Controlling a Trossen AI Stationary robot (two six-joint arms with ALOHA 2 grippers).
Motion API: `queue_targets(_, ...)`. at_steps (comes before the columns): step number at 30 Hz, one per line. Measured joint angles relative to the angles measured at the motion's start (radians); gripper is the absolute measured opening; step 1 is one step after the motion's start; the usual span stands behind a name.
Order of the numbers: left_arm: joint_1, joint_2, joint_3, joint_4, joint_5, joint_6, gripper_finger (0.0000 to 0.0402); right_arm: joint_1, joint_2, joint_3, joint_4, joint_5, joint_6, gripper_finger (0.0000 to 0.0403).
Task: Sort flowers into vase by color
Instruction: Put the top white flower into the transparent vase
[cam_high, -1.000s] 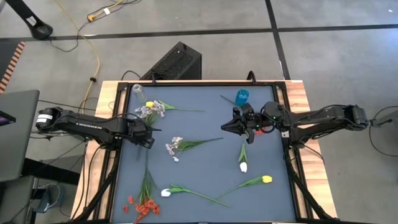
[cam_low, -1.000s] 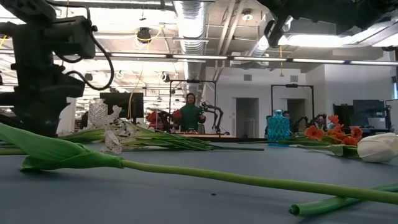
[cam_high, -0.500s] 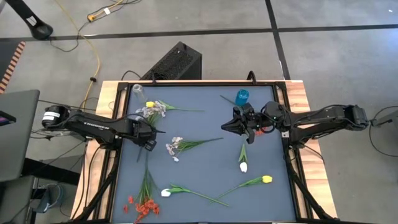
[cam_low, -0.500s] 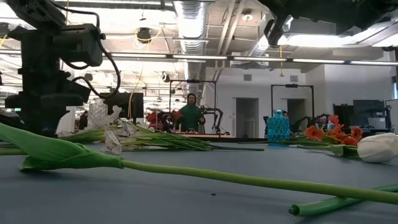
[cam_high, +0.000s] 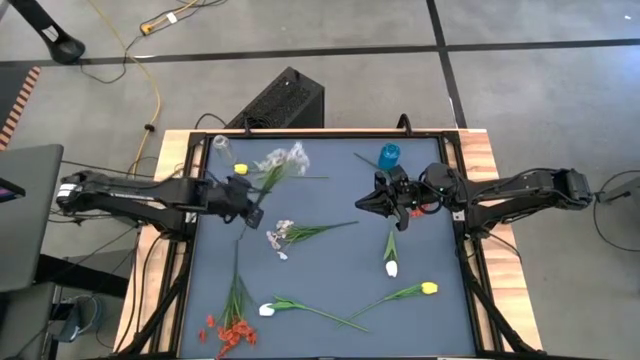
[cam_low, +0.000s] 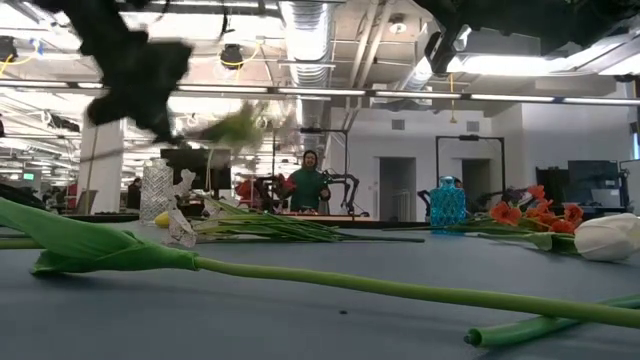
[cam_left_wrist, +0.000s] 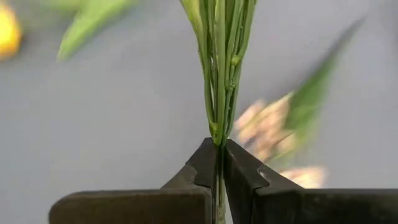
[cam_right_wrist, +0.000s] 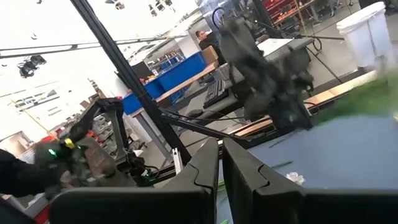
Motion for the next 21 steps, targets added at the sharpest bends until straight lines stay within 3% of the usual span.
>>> queue_targets(7,0.032,-0.115,0.065,0.210,-0.217,0.250,0.0001,0.000,0.000,0.000,0.000,0.020,-0.001,0.0050)
queue_targets(13,0.158,-0.173,0.066,0.377,-0.368,0.566,0.0000,0.000,0.000,0.000,0.000,0.021,0.002,0.0050)
queue_targets(17,0.324,-0.204,0.065,0.416,-0.315,0.773,0.0000,0.000,0.000,0.000,0.000,0.021,0.003,0.0050)
queue_targets(21,0.517,-0.236,0.065,0.456,-0.123,0.892,0.0000,0.000,0.000,0.000,0.000,0.021,0.003,0.0050)
